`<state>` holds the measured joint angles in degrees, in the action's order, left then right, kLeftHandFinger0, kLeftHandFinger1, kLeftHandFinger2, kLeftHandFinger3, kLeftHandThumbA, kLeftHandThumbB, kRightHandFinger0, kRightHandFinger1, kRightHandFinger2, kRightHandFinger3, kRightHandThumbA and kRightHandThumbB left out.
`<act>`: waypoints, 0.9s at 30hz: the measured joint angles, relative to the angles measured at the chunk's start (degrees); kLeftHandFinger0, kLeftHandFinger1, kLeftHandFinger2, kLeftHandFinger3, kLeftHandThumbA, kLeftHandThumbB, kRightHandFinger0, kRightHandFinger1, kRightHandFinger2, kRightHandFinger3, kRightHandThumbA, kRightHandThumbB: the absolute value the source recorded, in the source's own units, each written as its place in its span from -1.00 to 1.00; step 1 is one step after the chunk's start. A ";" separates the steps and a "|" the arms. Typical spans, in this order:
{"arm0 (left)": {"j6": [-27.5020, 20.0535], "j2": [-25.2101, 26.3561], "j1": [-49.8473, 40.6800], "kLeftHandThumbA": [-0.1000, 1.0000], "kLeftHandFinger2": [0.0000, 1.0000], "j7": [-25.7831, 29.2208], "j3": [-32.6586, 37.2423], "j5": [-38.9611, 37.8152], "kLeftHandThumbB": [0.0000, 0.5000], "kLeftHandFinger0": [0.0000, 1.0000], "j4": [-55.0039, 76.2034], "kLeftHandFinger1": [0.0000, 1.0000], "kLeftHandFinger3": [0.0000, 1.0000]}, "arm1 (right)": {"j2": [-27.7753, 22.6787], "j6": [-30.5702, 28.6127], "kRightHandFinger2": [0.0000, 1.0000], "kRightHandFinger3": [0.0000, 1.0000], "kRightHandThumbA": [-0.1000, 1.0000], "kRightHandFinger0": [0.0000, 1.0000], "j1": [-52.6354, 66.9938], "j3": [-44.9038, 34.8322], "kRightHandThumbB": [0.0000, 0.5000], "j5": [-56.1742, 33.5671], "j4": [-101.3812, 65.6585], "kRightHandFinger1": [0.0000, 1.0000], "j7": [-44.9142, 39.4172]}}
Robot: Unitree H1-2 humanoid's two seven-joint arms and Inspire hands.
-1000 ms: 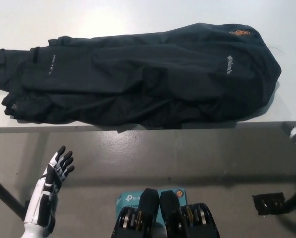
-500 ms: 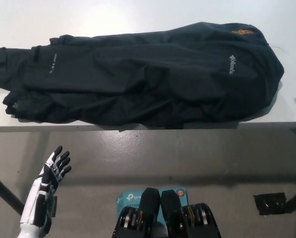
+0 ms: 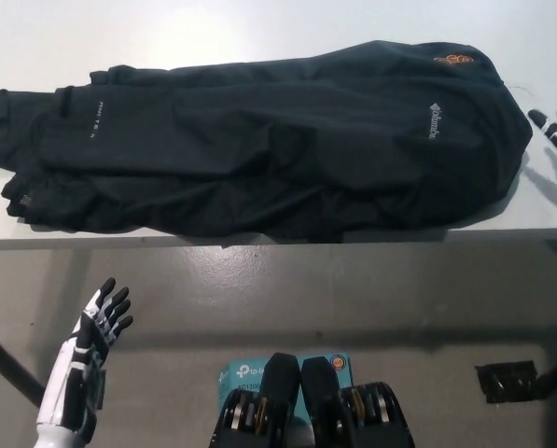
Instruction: The robot grabs the right edges of the black jacket on the table, and folds it in half
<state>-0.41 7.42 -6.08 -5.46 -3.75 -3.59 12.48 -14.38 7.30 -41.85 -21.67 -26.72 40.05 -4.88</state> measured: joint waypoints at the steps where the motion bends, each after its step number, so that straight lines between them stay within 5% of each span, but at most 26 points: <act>1: 0.00 0.01 -0.01 1.00 1.00 0.00 -0.06 -0.07 -0.42 1.00 0.00 1.00 1.00 | 0.03 -0.16 1.00 1.00 1.00 1.00 -0.36 0.00 0.21 -0.07 1.68 1.00 -0.27; 8: -0.05 0.00 -0.16 1.00 1.00 0.01 -0.26 -0.13 -0.28 1.00 0.01 1.00 1.00 | 0.00 -2.92 1.00 1.00 1.00 1.00 -1.91 -0.72 0.24 -0.27 11.18 1.00 -2.20; 27: -0.02 0.00 0.05 1.00 1.00 0.02 -0.51 -0.41 -0.31 1.00 0.07 1.00 1.00 | 0.96 -5.33 1.00 1.00 1.00 1.00 -4.90 -8.50 0.29 -6.39 19.94 1.00 -8.40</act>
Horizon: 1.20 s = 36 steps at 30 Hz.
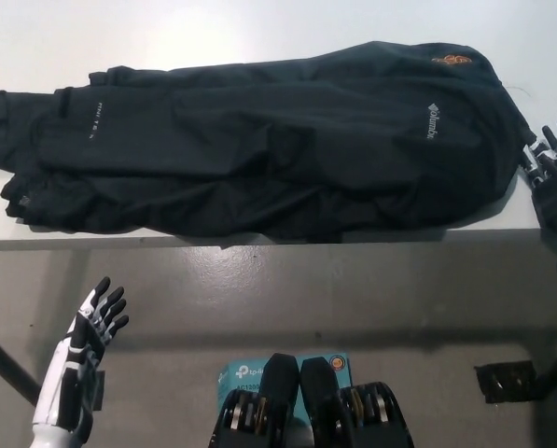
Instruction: The robot grabs the right edges of the black jacket on the table, and folds it in half
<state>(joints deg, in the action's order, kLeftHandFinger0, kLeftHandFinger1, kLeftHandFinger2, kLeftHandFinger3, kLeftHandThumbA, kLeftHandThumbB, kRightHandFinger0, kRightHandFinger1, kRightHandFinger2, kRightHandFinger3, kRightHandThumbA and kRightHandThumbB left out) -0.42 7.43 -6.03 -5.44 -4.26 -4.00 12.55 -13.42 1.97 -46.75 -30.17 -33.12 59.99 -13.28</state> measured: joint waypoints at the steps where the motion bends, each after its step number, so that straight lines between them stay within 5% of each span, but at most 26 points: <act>1: 0.00 0.00 0.02 1.00 1.00 0.00 -0.02 -0.01 -0.29 1.00 0.00 1.00 1.00 | 0.12 0.35 1.00 1.00 1.00 1.00 -0.13 -0.39 0.34 -0.37 0.07 1.00 -0.10; 5: 0.04 -0.02 0.10 1.00 1.00 0.00 -0.02 -0.11 -0.33 1.00 0.01 1.00 1.00 | 0.89 1.79 1.00 1.00 1.00 1.00 -0.64 -1.22 0.47 -1.59 0.43 1.00 -0.76; 16: 0.00 0.00 0.60 1.00 1.00 -0.01 -0.10 -0.53 -0.34 1.00 0.64 1.00 1.00 | 1.86 3.66 1.00 1.00 1.00 1.00 -0.92 0.14 0.27 -2.67 1.32 1.00 -2.75; 27: 0.12 0.02 1.13 1.00 1.00 0.00 -0.13 -0.60 -0.27 1.00 1.01 1.00 1.00 | 2.04 2.75 1.00 1.00 1.00 1.00 -2.15 5.10 0.52 -1.69 3.81 1.00 -4.43; 28: 0.12 0.03 1.14 1.00 1.00 0.00 -0.13 -0.59 -0.26 1.00 1.01 1.00 1.00 | 2.02 2.58 1.00 1.00 0.84 1.00 -2.26 5.77 0.51 -1.40 3.94 1.00 -4.43; 29: 0.10 0.04 1.15 1.00 1.00 0.00 -0.13 -0.59 -0.25 1.00 1.01 1.00 1.00 | 2.04 2.48 0.87 1.00 0.34 0.61 -2.44 6.34 0.28 -1.21 4.07 0.64 -4.35; 30: 0.11 0.03 1.16 1.00 1.00 0.00 -0.14 -0.60 -0.24 1.00 1.01 1.00 1.00 | 2.15 2.48 0.67 1.00 0.20 0.15 -2.59 6.73 0.40 -1.06 4.07 0.26 -3.85; 31: 0.11 0.03 1.16 1.00 1.00 0.00 -0.13 -0.60 -0.22 1.00 1.01 1.00 1.00 | 2.38 2.48 -0.17 0.38 -0.48 -0.64 -2.81 6.90 -0.16 -0.86 4.08 -0.53 -3.04; 32: 0.14 0.03 1.17 1.00 1.00 0.00 -0.12 -0.59 -0.22 1.00 1.00 1.00 1.00 | 2.49 2.12 -0.62 -0.35 -0.93 -0.99 -2.98 7.25 -0.04 -0.28 4.01 -0.94 -1.88; 33: 0.15 0.01 1.19 1.00 1.00 0.00 -0.10 -0.60 -0.21 1.00 1.00 1.00 1.00 | 2.59 1.80 -0.41 -0.76 -1.00 -1.00 -3.04 7.59 -0.23 0.07 3.99 -0.97 -1.14; 34: 0.17 0.00 1.20 1.00 1.00 0.00 -0.09 -0.59 -0.26 1.00 0.99 1.00 1.00 | 2.79 0.98 0.04 -0.57 -1.00 -1.00 -3.11 8.31 -0.27 0.87 3.77 -0.74 0.15; 35: 0.19 0.00 1.20 1.00 1.00 0.00 -0.09 -0.59 -0.26 1.00 0.99 1.00 1.00 | 3.12 0.28 0.31 -0.14 -1.00 -1.00 -3.17 9.02 -0.38 1.60 3.40 -0.53 1.39; 36: 0.19 0.02 1.21 1.00 1.00 -0.01 -0.10 -0.60 -0.26 1.00 0.99 1.00 1.00 | 3.54 -0.49 0.34 0.15 -1.00 -1.00 -3.22 9.73 -0.47 2.42 2.98 -0.42 2.69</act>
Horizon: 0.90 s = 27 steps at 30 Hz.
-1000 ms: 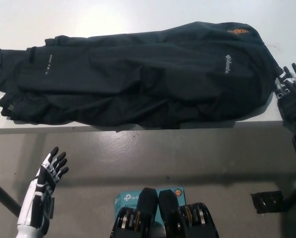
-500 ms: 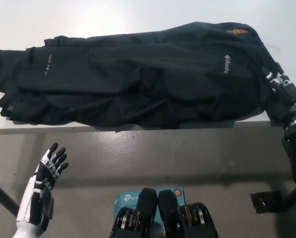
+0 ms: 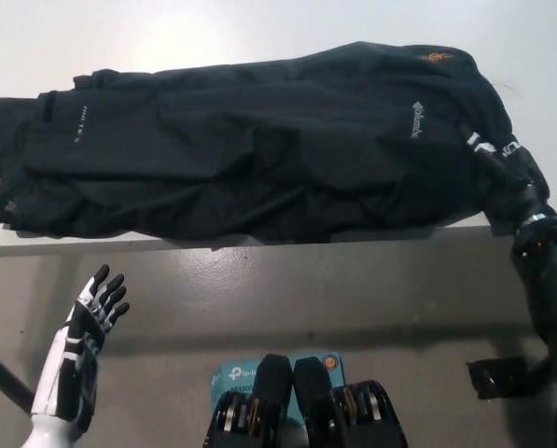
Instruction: The robot grabs the right edges of the black jacket on the table, and folds it in half
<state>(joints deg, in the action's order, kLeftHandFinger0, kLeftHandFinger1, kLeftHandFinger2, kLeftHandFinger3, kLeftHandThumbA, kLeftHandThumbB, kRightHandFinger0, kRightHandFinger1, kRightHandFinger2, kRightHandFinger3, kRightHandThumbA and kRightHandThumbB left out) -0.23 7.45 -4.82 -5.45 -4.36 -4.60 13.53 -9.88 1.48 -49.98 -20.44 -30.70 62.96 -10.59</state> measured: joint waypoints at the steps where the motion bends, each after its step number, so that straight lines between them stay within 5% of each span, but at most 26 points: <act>1: 0.02 0.02 0.00 1.00 1.00 0.00 -0.01 0.00 -0.29 1.00 0.00 1.00 1.00 | 0.32 -0.45 0.37 0.36 -1.00 -1.00 -0.02 0.38 -0.51 0.45 -0.35 -0.40 0.82; 3: 0.04 0.11 -0.01 1.00 1.00 0.00 -0.08 -0.03 -0.34 1.00 0.00 1.00 1.00 | 1.62 -1.65 0.48 0.65 -1.00 -1.00 -0.02 1.50 -0.53 2.06 -1.72 -0.26 3.52; 5: 0.03 0.28 0.01 1.00 1.00 0.00 -0.12 0.03 -0.45 1.00 0.01 1.00 1.00 | 3.02 -2.36 0.54 0.72 -1.00 -1.00 0.10 2.14 -0.59 3.45 -3.86 -0.17 6.12; 21: 0.01 0.26 1.50 1.00 1.00 0.02 -0.19 0.04 -0.48 1.00 -0.01 1.00 1.00 | 5.33 -2.11 0.53 0.74 -1.00 -1.00 0.95 0.41 -0.53 6.79 -11.82 -0.19 14.85; 25: 0.02 0.24 1.81 1.00 1.00 0.02 -0.19 0.02 -0.37 1.00 -0.02 1.00 1.00 | 4.92 -1.96 0.71 0.99 -1.00 -1.00 0.93 -3.23 -0.58 5.77 -13.24 -0.16 15.86; 27: 0.02 0.28 1.84 1.00 1.00 0.02 -0.23 0.03 -0.30 1.00 -0.02 1.00 1.00 | 3.70 -1.39 0.68 0.85 -1.00 -1.00 0.83 -5.39 -0.60 4.96 -13.75 -0.20 16.61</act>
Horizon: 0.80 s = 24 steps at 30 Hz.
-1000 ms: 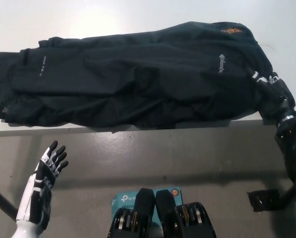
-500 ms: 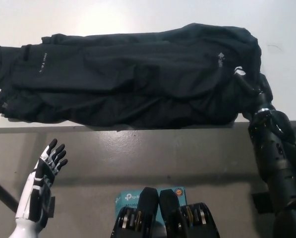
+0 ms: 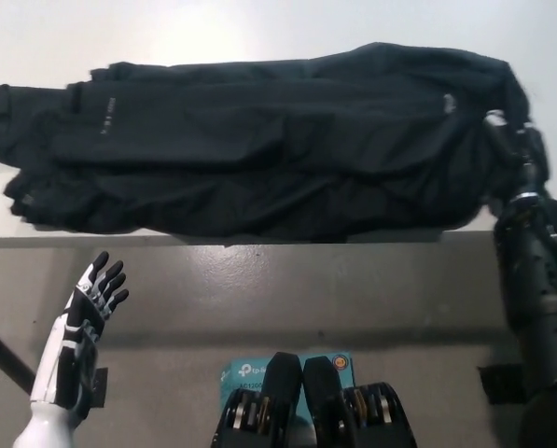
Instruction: The robot grabs the right edges of the black jacket on the table, and folds it in half
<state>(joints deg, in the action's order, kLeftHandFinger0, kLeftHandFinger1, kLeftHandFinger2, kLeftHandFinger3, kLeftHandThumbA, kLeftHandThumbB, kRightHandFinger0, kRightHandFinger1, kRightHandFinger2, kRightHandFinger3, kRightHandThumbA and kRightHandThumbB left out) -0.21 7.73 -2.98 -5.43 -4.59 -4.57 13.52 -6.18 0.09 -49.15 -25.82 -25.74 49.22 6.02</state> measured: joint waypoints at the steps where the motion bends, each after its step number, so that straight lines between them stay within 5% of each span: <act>1: 0.00 0.02 0.00 1.00 1.00 0.00 -0.04 0.01 -0.31 1.00 0.00 1.00 1.00 | -0.67 0.25 0.66 0.84 -1.00 -1.00 -0.14 -0.92 -0.58 -0.30 -0.08 -0.23 0.25; 5: 0.00 0.01 0.42 1.00 1.00 0.00 -0.05 0.02 -0.39 1.00 -0.04 1.00 1.00 | -3.53 1.74 0.35 1.00 -1.00 -1.00 -0.79 -4.14 -0.57 -1.69 -1.83 -0.62 0.90; 9: -0.02 0.01 0.76 1.00 1.00 0.00 -0.07 0.03 -0.36 1.00 -0.04 1.00 1.00 | -5.81 3.31 0.31 1.00 -1.00 -1.00 -2.67 -7.09 -0.61 -3.45 -3.85 -0.70 1.89; 11: -0.02 0.00 0.89 1.00 1.00 -0.01 -0.07 -0.02 -0.36 1.00 -0.05 1.00 1.00 | -6.60 4.01 0.23 0.80 -1.00 -1.00 -3.71 -8.22 -0.69 -4.21 -4.83 -0.75 2.70; 13: -0.02 0.00 0.98 1.00 1.00 0.00 -0.07 -0.02 -0.37 1.00 -0.04 1.00 1.00 | -6.96 4.59 0.22 0.90 -1.00 -1.00 -4.47 -9.15 -0.69 -5.11 -5.91 -0.77 3.13; 19: -0.02 0.00 1.04 1.00 1.00 0.01 -0.11 0.01 -0.41 1.00 -0.05 1.00 1.00 | -6.76 5.78 0.45 1.00 -1.00 -1.00 -5.48 -8.56 -0.74 -6.04 -8.83 -0.50 3.57; 24: -0.06 -0.01 1.21 1.00 1.00 0.01 -0.15 0.00 -0.36 1.00 -0.15 1.00 1.00 | -6.12 6.71 0.67 0.78 -1.00 -1.00 -6.66 -3.12 -0.56 -4.89 -14.05 -0.17 3.53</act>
<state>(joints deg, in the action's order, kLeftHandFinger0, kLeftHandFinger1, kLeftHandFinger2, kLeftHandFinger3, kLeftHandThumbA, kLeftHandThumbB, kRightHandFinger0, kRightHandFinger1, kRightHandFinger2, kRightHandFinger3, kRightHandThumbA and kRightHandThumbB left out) -0.27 7.72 -1.76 -5.42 -4.74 -4.57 13.37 -12.30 6.79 -55.81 -28.94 -30.63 35.17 9.55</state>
